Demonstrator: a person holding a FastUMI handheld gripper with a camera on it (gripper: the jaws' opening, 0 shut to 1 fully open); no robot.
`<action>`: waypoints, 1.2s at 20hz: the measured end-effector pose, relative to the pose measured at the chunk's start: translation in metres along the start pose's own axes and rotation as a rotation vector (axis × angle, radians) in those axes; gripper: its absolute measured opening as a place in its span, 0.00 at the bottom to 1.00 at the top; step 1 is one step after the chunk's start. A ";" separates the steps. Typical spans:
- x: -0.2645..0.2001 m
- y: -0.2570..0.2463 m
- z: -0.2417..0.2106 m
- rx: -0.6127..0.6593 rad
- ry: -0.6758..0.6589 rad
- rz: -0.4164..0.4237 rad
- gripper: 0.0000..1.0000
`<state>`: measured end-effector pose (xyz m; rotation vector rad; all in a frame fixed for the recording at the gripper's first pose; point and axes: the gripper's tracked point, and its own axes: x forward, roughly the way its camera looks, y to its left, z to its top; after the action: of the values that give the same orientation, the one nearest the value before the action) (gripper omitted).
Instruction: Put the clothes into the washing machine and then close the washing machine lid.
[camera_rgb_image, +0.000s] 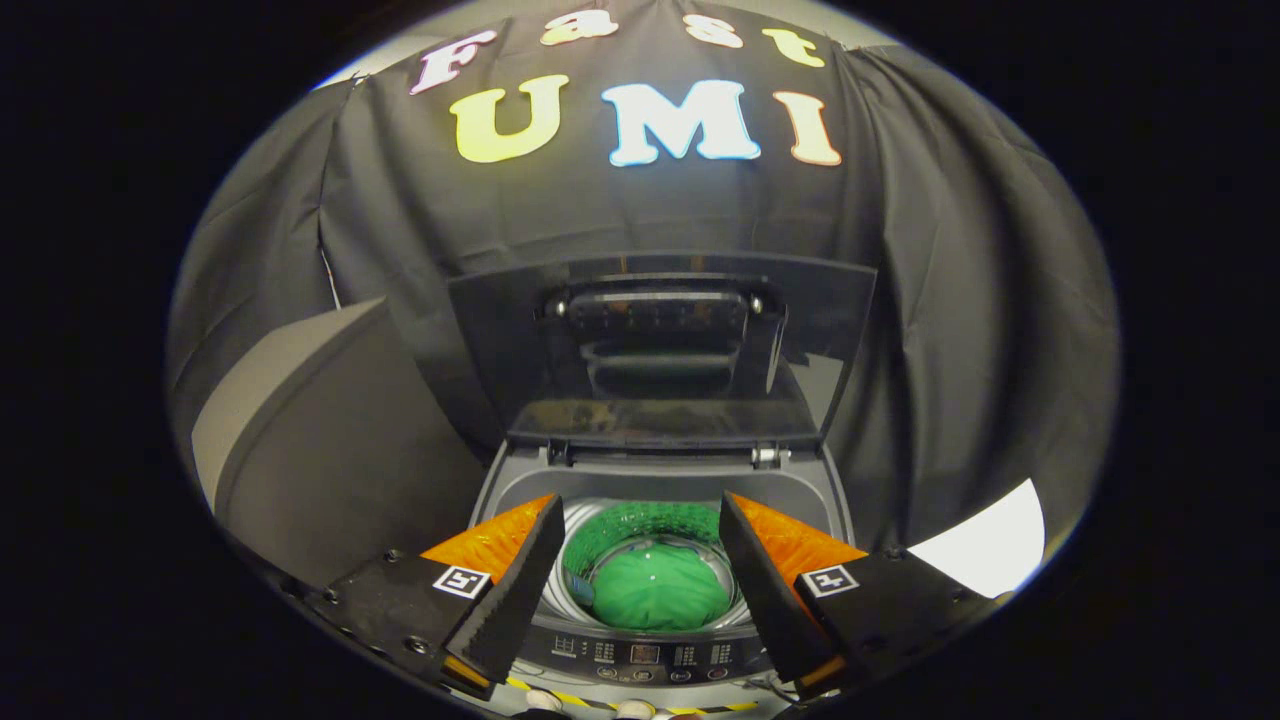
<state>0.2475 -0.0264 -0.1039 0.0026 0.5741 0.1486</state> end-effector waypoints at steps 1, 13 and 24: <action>-0.002 0.000 0.011 0.000 -0.024 0.002 0.97; 0.027 -0.001 0.129 -0.021 -0.251 -0.008 0.97; 0.101 -0.009 0.174 -0.040 -0.279 -0.053 0.97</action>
<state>0.4272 -0.0146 -0.0128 -0.0300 0.2924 0.1052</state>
